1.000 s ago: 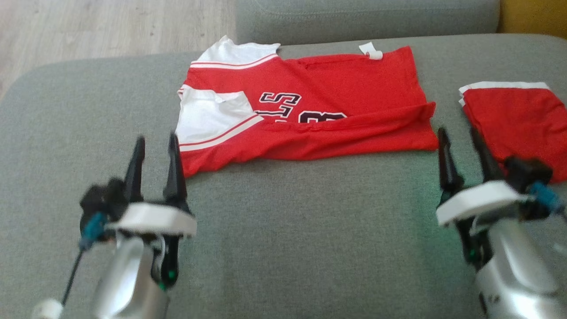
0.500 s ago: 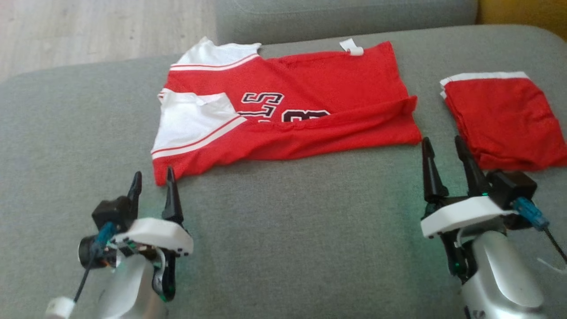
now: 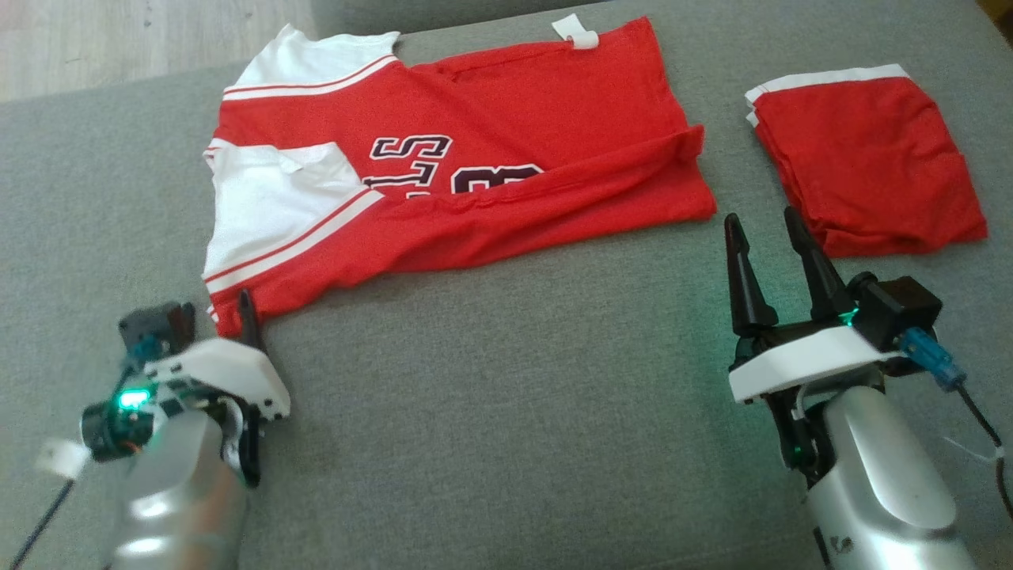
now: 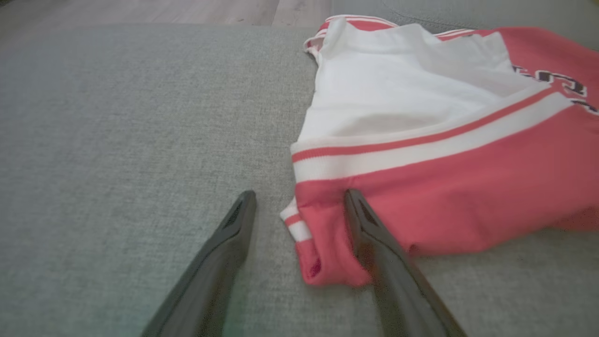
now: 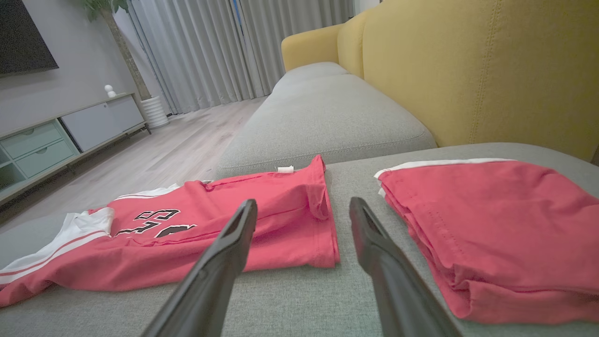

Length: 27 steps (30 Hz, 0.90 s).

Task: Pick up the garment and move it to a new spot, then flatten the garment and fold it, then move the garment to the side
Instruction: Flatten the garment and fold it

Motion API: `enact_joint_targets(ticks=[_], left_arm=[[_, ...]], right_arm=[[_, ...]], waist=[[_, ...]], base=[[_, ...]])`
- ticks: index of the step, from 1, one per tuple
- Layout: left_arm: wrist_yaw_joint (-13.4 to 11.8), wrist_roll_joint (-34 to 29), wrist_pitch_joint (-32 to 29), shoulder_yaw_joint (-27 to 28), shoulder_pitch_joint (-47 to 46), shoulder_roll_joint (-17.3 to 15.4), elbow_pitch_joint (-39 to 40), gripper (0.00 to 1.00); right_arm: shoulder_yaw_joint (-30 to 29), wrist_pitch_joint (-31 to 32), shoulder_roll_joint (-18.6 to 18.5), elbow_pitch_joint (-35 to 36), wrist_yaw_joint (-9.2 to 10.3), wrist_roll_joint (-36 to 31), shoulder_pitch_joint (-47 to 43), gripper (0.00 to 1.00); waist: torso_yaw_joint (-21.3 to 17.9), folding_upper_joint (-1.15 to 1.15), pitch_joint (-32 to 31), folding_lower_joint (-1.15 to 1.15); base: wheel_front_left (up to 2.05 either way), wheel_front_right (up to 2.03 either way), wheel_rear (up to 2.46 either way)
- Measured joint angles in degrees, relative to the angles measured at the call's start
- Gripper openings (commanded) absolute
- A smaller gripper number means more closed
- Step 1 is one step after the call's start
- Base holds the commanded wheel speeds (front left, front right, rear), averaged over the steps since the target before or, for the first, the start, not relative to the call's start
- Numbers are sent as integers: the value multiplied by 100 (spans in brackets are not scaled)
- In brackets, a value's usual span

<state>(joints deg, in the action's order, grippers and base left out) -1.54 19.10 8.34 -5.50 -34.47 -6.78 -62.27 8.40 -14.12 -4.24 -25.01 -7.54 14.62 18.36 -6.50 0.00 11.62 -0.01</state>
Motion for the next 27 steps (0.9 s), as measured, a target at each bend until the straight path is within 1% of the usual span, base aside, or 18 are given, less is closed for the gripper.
enact_joint_targets(ticks=[4, 5, 6, 8, 9, 15, 19, 23, 27], left_arm=[[42, 2, -270, -22, -303, -48, -326, 100], [69, 2, -302, -23, -347, -57, -388, 80], [129, 8, -332, -29, -381, -62, -435, 0], [210, 8, -315, -43, -406, -44, -465, 0], [209, 9, -245, -42, -405, -27, -478, 0], [266, 44, 360, -52, -404, -15, -434, 0], [376, 38, 544, -123, -434, -1, -59, 0], [460, -55, 589, -204, -537, 31, 382, 0], [467, -127, 593, -235, -545, 51, 740, 0]], right_arm=[[48, 0, 11, 35, 0, 1, 9, 100], [49, 0, 11, 37, 0, 2, 18, 100], [52, 0, 12, 40, 0, 8, 25, 100], [52, 1, 15, 41, 0, 19, 46, 100], [53, 4, 15, 40, 0, 19, 62, 100], [-77, 218, 15, -81, 0, -11, 118, 100], [-290, 370, 14, -281, 0, -111, 147, 100], [-482, 625, 22, -570, 0, -111, 424, 100], [-670, 857, 25, -894, 0, -88, 666, 100]], waist=[[-54, 0, 17, 0], [-56, 0, 12, 0], [-54, 0, 4, 0], [-39, 0, -10, 0], [-26, 0, -15, 0], [114, 0, -35, 0], [244, 0, -41, 0], [366, 0, -10, 0], [451, 0, 35, 0]], base=[[0, 0, 0], [0, 0, 0], [0, 0, 0], [0, 0, 0], [0, 0, 0], [0, 0, 0], [0, 0, 0], [0, 0, 0], [0, 0, 0]])
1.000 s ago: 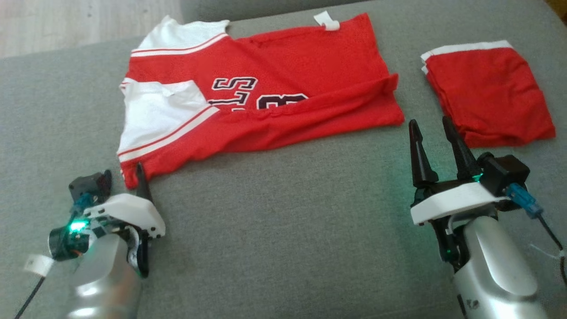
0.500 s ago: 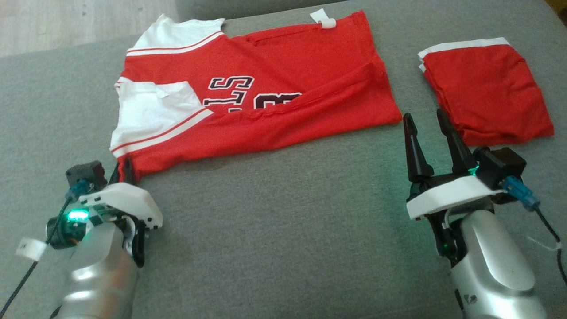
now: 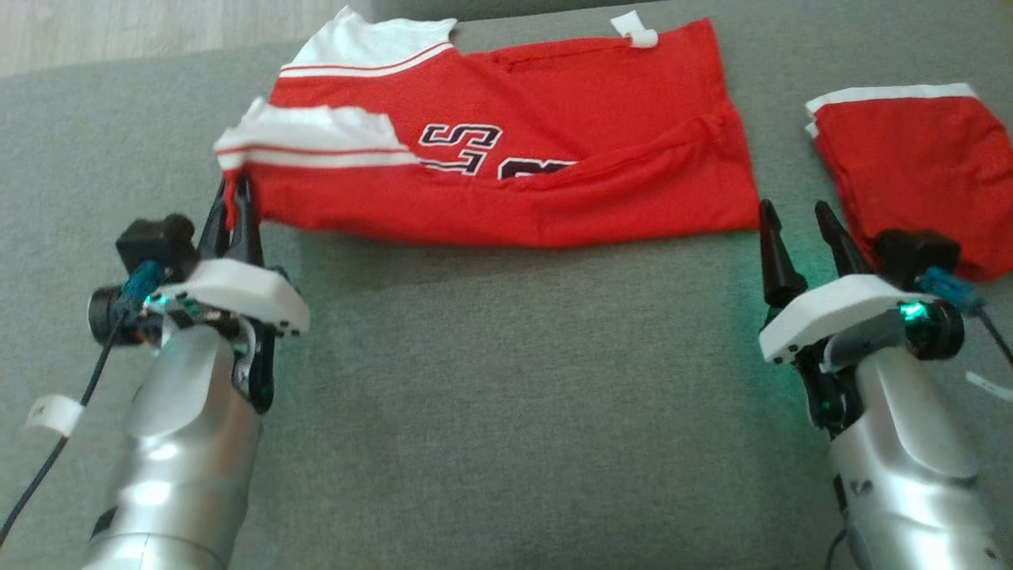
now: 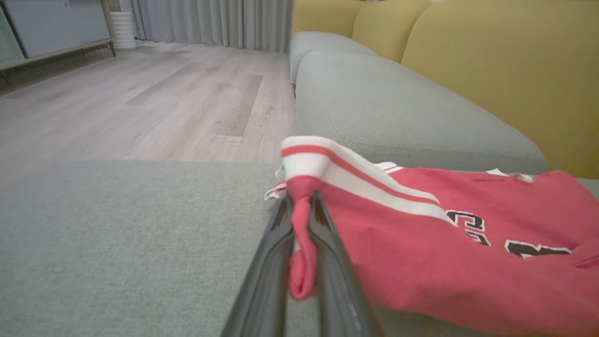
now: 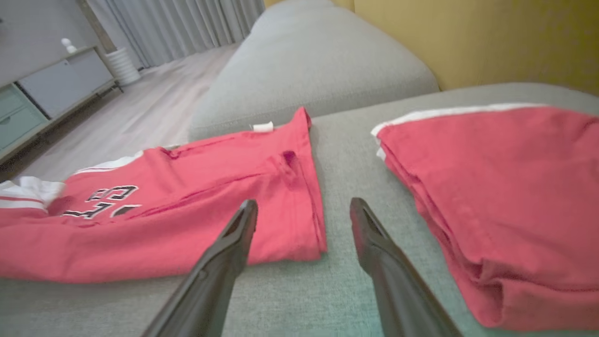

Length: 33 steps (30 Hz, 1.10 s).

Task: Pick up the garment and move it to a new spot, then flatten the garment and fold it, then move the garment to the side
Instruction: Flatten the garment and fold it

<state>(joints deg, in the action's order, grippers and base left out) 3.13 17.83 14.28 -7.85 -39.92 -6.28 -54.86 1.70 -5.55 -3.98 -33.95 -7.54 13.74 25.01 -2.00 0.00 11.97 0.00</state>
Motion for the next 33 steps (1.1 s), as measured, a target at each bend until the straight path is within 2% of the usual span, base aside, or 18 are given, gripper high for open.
enact_joint_targets(ticks=[8, 16, 17, 18, 19, 26, 33], left_arm=[[69, -136, 2, -148, 49, 110, 733, 0], [151, -267, 11, -364, 108, 202, 877, 0], [151, -271, 12, -369, 147, 207, 857, 0], [151, -276, 16, -374, 182, 205, 804, 0], [151, -276, 15, -372, 210, 201, 744, 0], [142, -274, 16, -352, 360, 138, 493, 0], [141, -153, 15, -282, 1072, -15, 366, 0]], right_arm=[[-543, 511, 16, -1166, 0, 141, 614, 100], [-619, 665, 15, -2243, 0, 501, 1372, 100], [-592, 666, 8, -2353, 0, 499, 1456, 84], [-568, 653, 4, -2451, 0, 468, 1530, 39], [-547, 599, 4, -2536, 0, 381, 1584, 0], [-392, -16, 24, -2858, 0, -27, 1544, 0], [-104, -360, 46, -2748, 0, 82, 1017, 0]], waist=[[237, 0, 180, 0], [501, 0, 315, 0], [520, 0, 317, 0], [532, 0, 310, 0], [537, 0, 296, 0], [469, 0, 44, 0], [215, 0, -483, 1]], base=[[0, 0, 0], [0, 0, 0], [0, 0, 0], [0, 0, 0], [0, 0, 0], [0, 0, 0], [0, 0, 0]])
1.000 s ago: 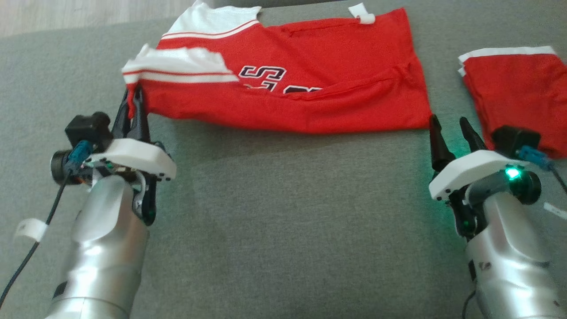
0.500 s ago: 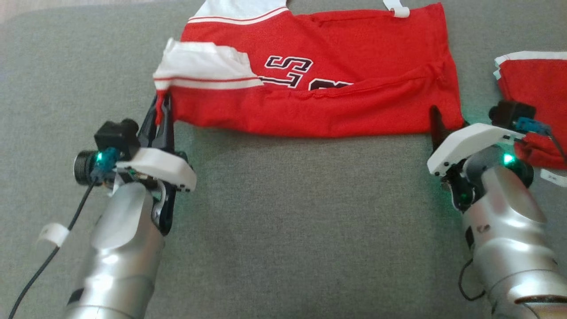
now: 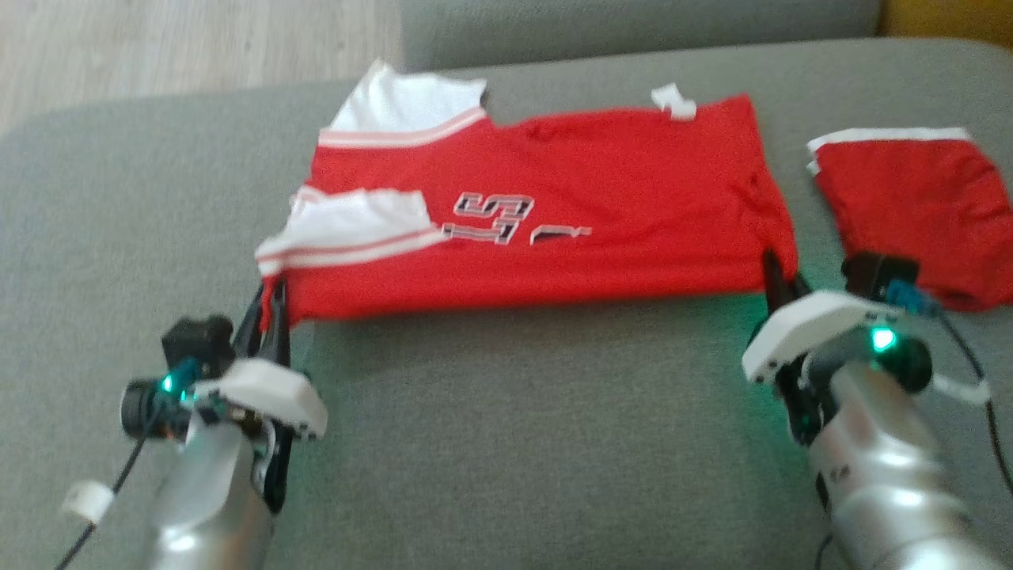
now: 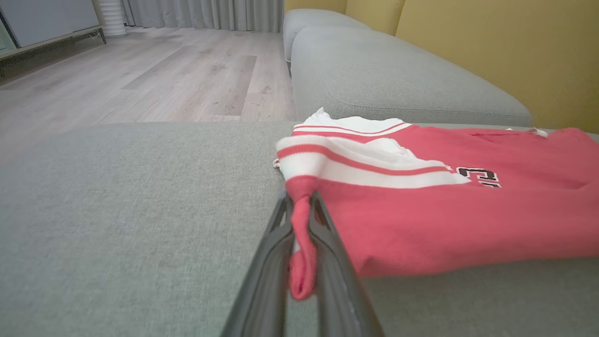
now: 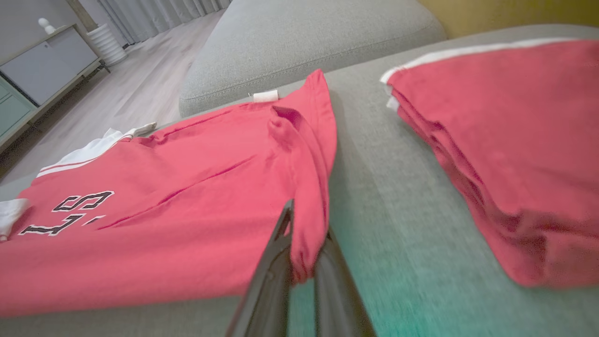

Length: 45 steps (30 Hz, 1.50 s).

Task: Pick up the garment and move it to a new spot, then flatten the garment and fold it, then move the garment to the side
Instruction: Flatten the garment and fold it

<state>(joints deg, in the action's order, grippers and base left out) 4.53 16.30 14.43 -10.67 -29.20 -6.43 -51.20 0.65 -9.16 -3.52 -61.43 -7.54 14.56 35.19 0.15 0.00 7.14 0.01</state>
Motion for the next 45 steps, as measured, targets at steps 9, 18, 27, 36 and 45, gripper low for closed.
enact_joint_targets(ticks=[9, 18, 27, 36, 45], left_arm=[[12, 147, -88, 0, 1049, -19, 101, 0], [44, 209, -635, -124, 1841, -19, 804, 0], [-220, 244, -912, -225, 2161, -70, 1360, 100], [-355, 289, -215, -23, 2091, -87, 2143, 100], [-33, 168, -566, -181, 745, -441, 2205, 100]], right_arm=[[325, 305, 27, 620, 0, 469, -1106, 0], [68, 1025, -5, 1780, 0, 668, -2213, 0], [-386, 1266, 18, 2797, 0, 403, -2671, 100], [-799, 894, 79, 3840, 0, -1, -2643, 100], [-792, 902, 80, 4147, 0, -151, -2004, 100]], waist=[[-250, 0, -749, 1], [-291, 0, -1011, 0], [-311, 0, -1007, 0], [-396, 0, -853, -1], [-561, 0, -300, -2]], base=[[0, 0, 0], [0, 0, 0], [0, 0, 0], [0, 0, 0], [0, 0, 0]])
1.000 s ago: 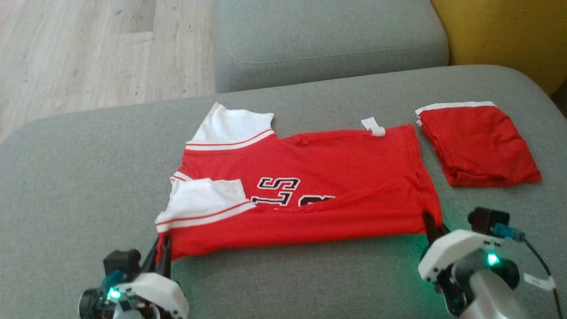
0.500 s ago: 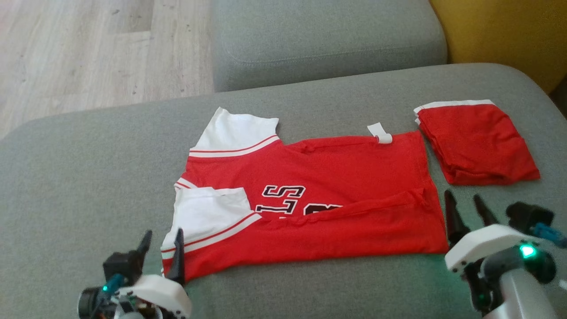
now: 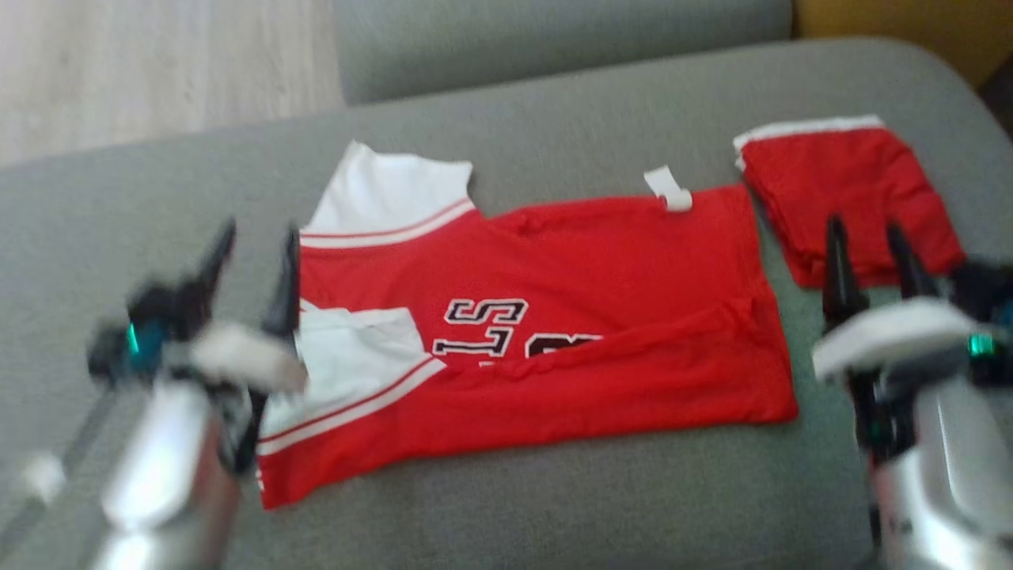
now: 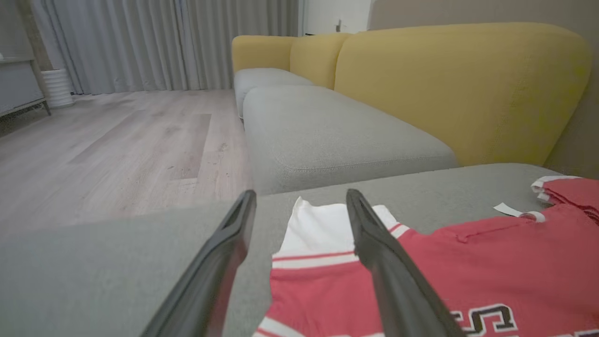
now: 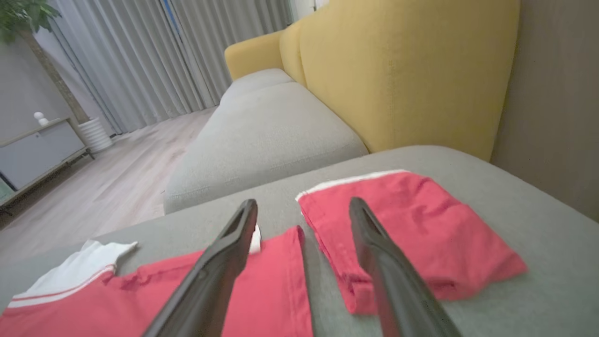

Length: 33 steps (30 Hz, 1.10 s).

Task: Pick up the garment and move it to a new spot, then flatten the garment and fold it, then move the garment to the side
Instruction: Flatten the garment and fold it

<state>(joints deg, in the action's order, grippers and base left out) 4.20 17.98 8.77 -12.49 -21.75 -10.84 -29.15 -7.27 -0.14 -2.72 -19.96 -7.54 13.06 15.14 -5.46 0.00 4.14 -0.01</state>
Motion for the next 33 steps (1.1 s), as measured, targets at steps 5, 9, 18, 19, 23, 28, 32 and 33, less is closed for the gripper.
enact_joint_targets(ticks=[5, 9, 18, 19, 23, 28, 32, 33], left_arm=[[223, -40, -820, -243, -1434, -397, -613, 100], [294, -21, -1490, -570, -2354, -726, -1249, 100], [338, 725, -2341, -1775, -3496, -1348, -1958, 100], [338, 804, -2342, -1861, -3563, -1404, -2018, 100], [338, 1095, -2391, -2123, -3817, -1545, -2228, 100], [338, 1395, -2440, -2396, -3977, -1572, -2391, 100], [338, 1583, -2547, -2539, -4195, -1635, -2544, 100], [338, 1636, -2584, -2587, -4245, -1642, -2586, 100]], right_arm=[[320, 24, -2, 73, 0, -3, 864, 100], [534, 24, -14, 35, 0, -1, 1397, 100], [935, -54, -52, -169, 0, 64, 2128, 100], [969, -74, -53, -189, 0, 66, 2171, 100], [1089, -140, -52, -247, 0, 151, 2251, 100], [1111, -189, -52, -320, 0, 157, 2302, 100], [1125, -234, -51, -347, 0, 157, 2303, 100], [1124, -238, -51, -350, 0, 157, 2304, 100]], waist=[[-150, 0, 546, -1], [-332, 0, 982, -1], [-837, 0, 1772, -1], [-888, 0, 1842, -1], [-1073, 0, 2086, 0], [-1226, 0, 2270, 0], [-1303, 0, 2344, 1], [-1317, 0, 2357, 1]], base=[[0, 0, 0], [0, 0, 0], [0, 0, 0], [0, 0, 0], [0, 0, 0], [0, 0, 0], [0, 0, 0], [0, 0, 0]])
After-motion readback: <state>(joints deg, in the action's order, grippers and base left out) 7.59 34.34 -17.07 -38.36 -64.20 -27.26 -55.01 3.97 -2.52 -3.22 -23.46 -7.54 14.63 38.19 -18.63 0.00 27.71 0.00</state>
